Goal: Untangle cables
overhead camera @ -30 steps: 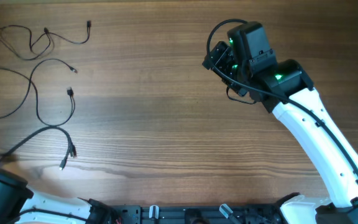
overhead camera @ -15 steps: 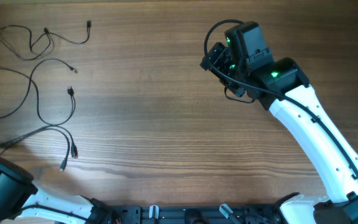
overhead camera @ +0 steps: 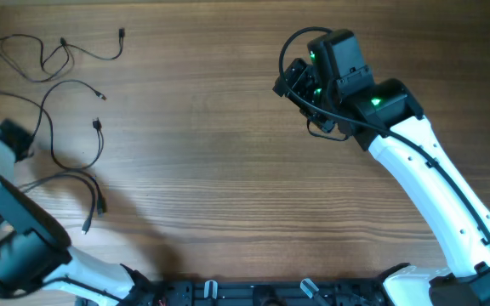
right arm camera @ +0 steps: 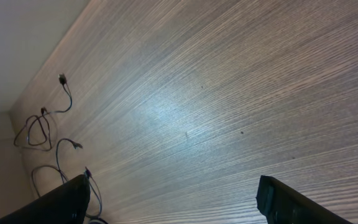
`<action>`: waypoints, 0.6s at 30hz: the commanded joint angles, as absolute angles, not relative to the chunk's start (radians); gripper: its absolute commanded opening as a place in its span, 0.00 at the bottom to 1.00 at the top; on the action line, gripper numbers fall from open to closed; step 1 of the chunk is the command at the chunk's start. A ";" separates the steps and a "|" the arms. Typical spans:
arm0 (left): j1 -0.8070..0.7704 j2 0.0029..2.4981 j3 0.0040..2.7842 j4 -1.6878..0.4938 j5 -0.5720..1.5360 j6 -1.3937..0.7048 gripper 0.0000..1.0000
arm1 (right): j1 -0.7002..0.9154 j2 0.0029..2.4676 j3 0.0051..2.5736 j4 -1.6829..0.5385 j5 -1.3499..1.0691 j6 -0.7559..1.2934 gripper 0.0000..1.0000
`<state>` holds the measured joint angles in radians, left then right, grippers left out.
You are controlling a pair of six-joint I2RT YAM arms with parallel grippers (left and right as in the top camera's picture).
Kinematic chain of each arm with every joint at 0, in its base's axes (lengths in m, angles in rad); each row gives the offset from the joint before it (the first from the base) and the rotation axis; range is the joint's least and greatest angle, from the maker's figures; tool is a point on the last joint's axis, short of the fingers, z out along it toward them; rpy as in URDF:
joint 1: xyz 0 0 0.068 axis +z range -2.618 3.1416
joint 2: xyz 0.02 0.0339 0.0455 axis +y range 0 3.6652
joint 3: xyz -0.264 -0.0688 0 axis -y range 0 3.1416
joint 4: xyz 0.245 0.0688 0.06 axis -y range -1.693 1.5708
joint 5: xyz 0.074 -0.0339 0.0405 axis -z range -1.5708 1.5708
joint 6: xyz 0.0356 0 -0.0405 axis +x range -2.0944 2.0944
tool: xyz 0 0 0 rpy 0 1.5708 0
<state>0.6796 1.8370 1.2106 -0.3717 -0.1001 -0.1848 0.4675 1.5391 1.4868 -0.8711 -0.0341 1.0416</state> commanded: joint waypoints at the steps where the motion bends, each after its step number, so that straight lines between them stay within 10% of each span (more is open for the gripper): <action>1: 0.574 1.773 1.227 -0.473 -0.015 -0.337 0.39 | 0.464 1.554 1.483 -0.867 -0.046 1.022 0.88; 7: 0.456 1.818 1.135 -0.681 -0.015 -0.566 0.06 | 0.464 1.554 1.483 -0.870 -0.073 1.021 0.89; 18: 0.410 1.818 1.071 -0.696 -0.070 -0.592 0.04 | 0.464 1.554 1.483 -0.876 -0.076 1.021 0.89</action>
